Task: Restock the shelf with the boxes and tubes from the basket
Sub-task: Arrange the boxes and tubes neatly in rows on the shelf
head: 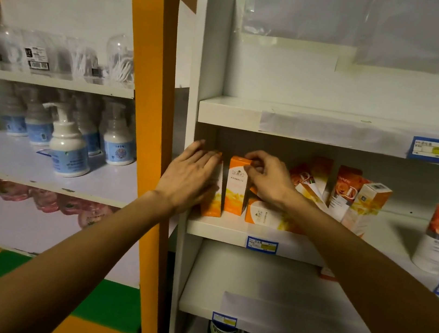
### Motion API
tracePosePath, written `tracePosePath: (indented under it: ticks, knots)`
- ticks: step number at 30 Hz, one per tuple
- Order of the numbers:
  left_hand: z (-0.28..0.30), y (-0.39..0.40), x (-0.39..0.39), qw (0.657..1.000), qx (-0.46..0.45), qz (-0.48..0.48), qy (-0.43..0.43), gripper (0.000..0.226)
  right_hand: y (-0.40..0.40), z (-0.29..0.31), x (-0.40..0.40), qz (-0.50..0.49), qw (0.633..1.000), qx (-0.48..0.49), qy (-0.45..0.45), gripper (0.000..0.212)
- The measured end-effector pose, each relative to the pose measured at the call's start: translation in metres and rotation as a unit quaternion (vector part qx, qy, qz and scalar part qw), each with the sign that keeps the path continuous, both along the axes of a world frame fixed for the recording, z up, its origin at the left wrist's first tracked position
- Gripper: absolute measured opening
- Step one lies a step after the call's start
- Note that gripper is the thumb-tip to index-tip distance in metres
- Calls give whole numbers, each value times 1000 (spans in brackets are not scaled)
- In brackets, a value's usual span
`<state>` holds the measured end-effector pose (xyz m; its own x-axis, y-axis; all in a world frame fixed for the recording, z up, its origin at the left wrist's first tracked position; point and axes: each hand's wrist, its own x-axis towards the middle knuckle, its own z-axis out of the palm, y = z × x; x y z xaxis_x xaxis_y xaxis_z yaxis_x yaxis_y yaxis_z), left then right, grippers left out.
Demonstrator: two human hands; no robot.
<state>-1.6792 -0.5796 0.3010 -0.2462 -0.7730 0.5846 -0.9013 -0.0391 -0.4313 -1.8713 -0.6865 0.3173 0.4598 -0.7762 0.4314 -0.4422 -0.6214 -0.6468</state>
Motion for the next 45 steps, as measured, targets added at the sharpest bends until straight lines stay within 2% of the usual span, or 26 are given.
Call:
tracePosePath:
  ticks: [8,15,18,24,29,32,38,45]
  knots:
    - [9,8,2,999,30,12,-37,61,7,1,7,24,999,8,-28,38]
    - [13,10,2,997,36,24,-64,54,5,6,16,32,999,-5,0,38]
    - [14,10,5,996,43,23,-76,59,3,6,20,32,999,0,5,39]
    - [19,4,-8,993,38,65,-93,68,-5,11,26,45,994,92,41,58]
    - [25,0,-6,978,76,108,-162,72,-11,20,39,60,985,126,104,63]
    - [26,1,-2,977,84,105,-168,69,-13,28,37,75,979,142,123,61]
    - [25,2,2,981,75,84,-156,67,-17,27,39,88,980,153,94,60]
    - [24,-1,5,988,56,52,-132,61,-17,15,40,81,979,186,-2,46]
